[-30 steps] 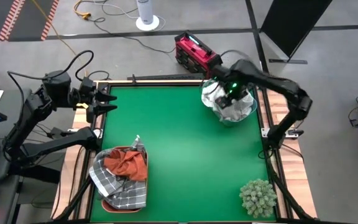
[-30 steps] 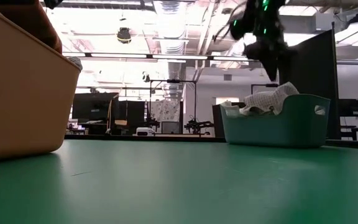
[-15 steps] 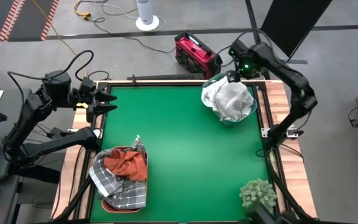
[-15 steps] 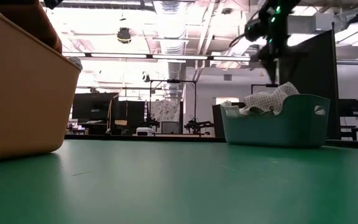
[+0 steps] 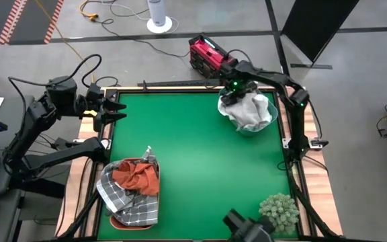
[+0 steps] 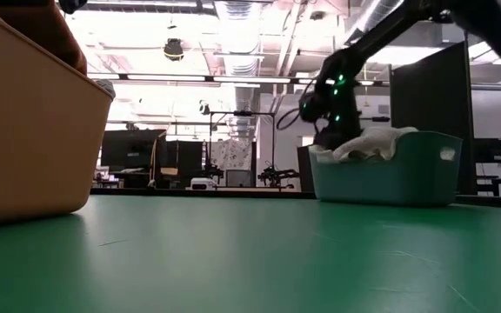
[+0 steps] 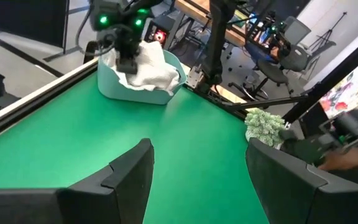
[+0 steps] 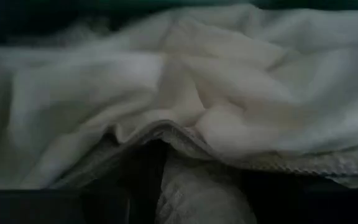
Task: Sort towels by color in basket
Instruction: Put the light gray towel into the green bin
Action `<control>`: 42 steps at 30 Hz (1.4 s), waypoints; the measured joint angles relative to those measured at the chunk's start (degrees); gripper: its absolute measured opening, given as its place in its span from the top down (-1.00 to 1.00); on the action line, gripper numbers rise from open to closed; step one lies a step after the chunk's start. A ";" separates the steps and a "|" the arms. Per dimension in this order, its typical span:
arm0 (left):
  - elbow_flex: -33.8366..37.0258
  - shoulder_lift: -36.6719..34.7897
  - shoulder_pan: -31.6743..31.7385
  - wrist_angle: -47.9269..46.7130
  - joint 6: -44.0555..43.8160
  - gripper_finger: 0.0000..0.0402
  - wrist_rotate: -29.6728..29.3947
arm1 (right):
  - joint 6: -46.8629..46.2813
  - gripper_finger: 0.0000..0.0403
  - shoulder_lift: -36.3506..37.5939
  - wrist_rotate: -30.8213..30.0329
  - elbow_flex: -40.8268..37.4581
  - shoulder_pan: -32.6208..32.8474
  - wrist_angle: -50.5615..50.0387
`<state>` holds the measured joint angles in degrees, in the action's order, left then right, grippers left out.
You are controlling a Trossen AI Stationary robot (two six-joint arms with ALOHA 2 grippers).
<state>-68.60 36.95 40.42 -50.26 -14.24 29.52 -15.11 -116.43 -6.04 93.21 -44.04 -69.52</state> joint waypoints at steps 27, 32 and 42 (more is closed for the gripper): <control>0.00 -0.37 0.02 0.08 3.28 -0.21 -0.13 | -8.58 -0.11 21.92 -3.80 0.06 -7.94 -3.95; 0.00 -0.20 0.01 0.31 3.28 -0.21 -0.09 | -3.24 -0.11 20.36 -3.55 -0.07 -13.31 -4.96; 0.00 1.20 0.00 0.54 1.07 -0.21 -2.03 | 1.51 0.01 12.60 0.13 -0.11 -16.69 -2.16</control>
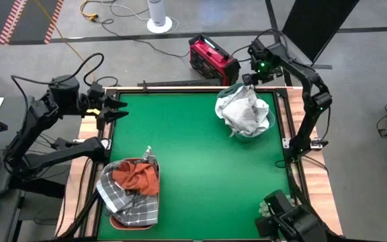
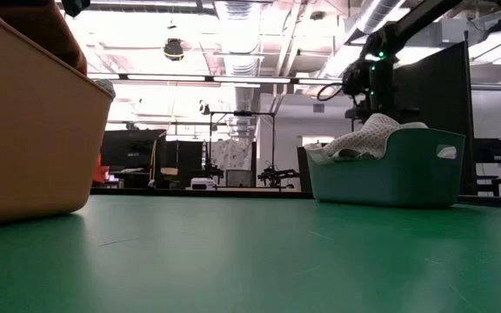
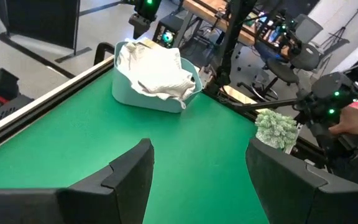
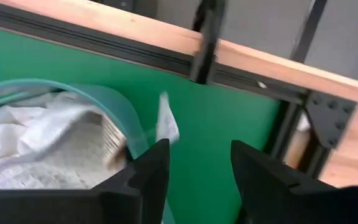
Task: Sort towels by color in basket
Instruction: Put the light gray towel into the green bin
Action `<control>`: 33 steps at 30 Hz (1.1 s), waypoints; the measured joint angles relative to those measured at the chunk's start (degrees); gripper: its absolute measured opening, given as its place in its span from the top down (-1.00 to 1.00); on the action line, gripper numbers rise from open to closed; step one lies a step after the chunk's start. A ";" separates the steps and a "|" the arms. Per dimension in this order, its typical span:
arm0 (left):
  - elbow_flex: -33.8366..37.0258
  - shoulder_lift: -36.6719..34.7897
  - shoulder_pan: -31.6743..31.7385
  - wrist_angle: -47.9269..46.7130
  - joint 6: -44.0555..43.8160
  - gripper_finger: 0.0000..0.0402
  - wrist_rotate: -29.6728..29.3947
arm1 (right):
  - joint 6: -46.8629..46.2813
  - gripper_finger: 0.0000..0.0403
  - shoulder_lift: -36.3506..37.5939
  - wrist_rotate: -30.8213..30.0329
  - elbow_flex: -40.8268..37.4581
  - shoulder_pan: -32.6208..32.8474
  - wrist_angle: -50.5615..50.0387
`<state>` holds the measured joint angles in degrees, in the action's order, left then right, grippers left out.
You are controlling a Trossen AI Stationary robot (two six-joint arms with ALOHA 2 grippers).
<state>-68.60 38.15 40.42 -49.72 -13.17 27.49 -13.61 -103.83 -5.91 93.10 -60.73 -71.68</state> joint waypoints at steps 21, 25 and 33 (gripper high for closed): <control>0.00 0.09 0.00 -0.08 -2.51 -0.21 0.06 | 5.19 0.09 -0.26 1.42 0.00 1.15 -0.13; 0.00 0.09 0.00 -0.08 -2.51 -0.21 0.08 | 6.50 0.11 -0.44 1.01 -1.19 2.24 0.83; 0.00 0.09 0.00 -0.08 -2.97 -0.21 0.08 | 6.78 0.19 -0.37 -0.60 -2.45 2.56 3.96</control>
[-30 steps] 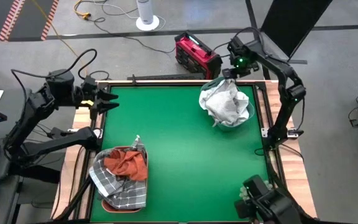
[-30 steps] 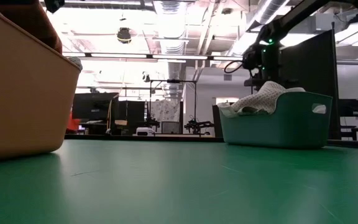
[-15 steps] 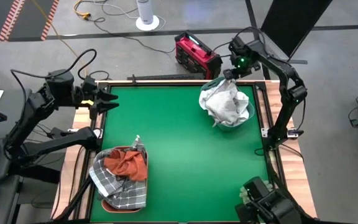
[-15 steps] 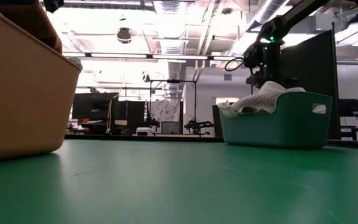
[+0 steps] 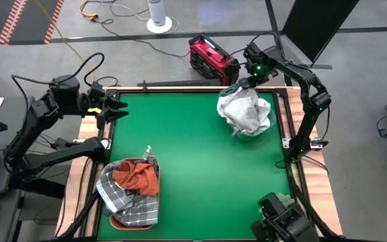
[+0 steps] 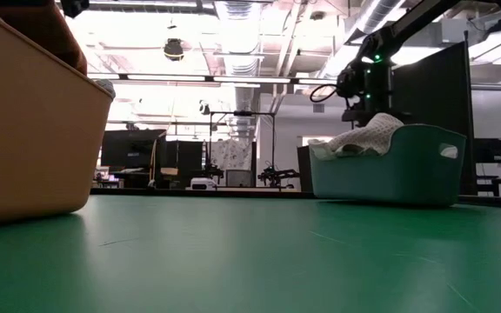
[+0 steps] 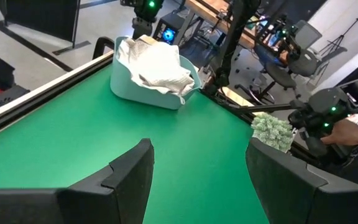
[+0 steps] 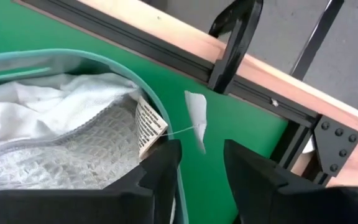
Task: Sort towels by color in basket
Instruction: Put the light gray towel into the green bin
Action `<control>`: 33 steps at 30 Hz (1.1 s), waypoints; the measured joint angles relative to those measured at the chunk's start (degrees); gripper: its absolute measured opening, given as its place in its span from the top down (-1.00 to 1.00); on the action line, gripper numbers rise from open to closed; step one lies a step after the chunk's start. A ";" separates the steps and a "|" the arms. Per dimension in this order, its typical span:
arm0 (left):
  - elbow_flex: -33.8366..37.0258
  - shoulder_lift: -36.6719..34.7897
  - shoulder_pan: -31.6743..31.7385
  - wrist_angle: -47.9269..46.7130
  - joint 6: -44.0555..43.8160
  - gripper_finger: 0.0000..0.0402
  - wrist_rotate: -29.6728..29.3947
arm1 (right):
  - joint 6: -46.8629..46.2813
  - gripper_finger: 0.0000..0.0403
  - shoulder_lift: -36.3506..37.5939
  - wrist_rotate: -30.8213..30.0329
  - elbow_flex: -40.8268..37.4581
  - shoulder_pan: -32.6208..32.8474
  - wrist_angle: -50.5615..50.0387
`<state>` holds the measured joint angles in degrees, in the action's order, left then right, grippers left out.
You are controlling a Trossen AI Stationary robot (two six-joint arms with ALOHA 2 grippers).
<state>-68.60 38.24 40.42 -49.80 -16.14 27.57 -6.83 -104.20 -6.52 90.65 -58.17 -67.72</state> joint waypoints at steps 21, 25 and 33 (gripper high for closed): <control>0.00 -0.04 0.01 -0.01 -2.36 -0.21 0.64 | -1.67 0.34 0.06 0.35 3.59 -0.17 -4.50; 0.00 -0.04 0.02 -0.04 -2.36 -0.21 0.63 | -0.45 0.34 0.02 0.30 3.80 -0.77 -5.49; 0.00 -0.04 0.00 -0.04 -2.08 -0.21 0.61 | 0.75 0.34 -0.03 0.15 3.79 -0.85 -5.30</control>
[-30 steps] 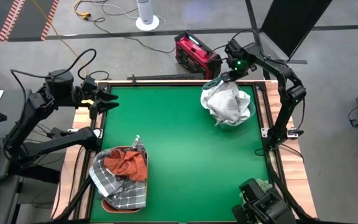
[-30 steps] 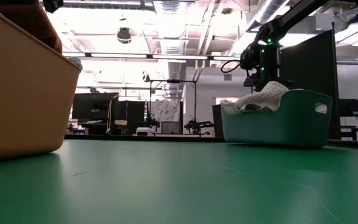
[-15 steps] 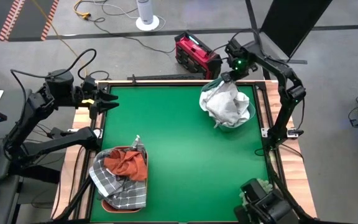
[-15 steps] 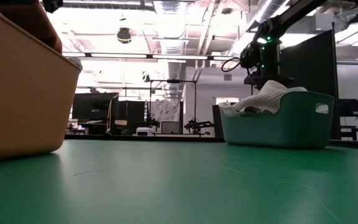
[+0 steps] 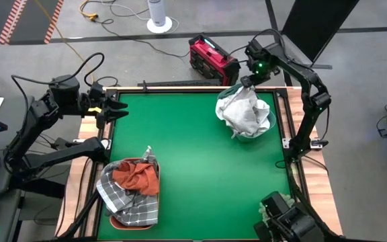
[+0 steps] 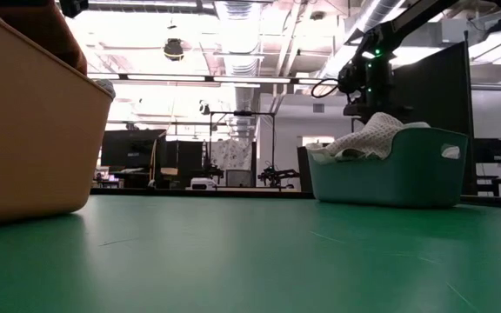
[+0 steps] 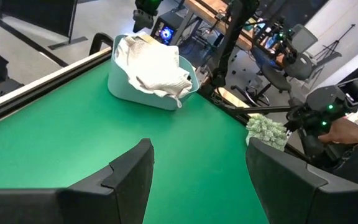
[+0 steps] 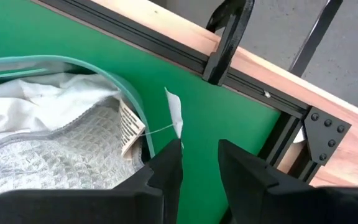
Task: Sort towels by color in basket
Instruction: Put the light gray towel into the green bin
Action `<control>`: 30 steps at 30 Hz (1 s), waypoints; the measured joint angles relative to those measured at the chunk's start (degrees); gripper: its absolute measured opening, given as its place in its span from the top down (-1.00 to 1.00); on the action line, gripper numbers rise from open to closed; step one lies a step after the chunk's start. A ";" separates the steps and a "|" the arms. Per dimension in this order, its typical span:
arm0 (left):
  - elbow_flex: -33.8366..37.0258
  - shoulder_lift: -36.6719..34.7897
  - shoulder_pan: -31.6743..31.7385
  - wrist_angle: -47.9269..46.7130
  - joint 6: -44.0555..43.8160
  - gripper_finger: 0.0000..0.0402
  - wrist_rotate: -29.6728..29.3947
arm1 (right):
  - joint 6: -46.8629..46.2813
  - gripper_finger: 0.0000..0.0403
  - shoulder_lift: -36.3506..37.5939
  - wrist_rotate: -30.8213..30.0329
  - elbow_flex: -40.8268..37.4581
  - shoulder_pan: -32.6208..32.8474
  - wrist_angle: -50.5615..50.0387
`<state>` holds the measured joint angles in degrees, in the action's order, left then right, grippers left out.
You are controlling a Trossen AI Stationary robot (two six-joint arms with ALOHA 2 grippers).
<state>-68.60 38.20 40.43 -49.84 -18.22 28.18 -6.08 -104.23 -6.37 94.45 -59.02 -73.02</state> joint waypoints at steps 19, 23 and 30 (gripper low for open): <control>0.00 0.00 0.00 0.00 -0.60 -0.21 -0.13 | 0.13 0.35 -0.06 0.20 -7.63 2.45 9.69; 0.00 0.00 0.00 0.02 -1.07 -0.21 -0.13 | -0.15 0.53 -0.06 0.29 -8.32 2.46 9.78; 0.00 0.00 0.00 0.04 -0.09 -0.21 -0.13 | -0.99 0.92 -0.06 0.45 -8.36 3.09 9.59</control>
<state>-68.60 38.20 40.42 -49.80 -18.31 28.05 -7.07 -104.29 -5.91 86.08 -55.94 -63.43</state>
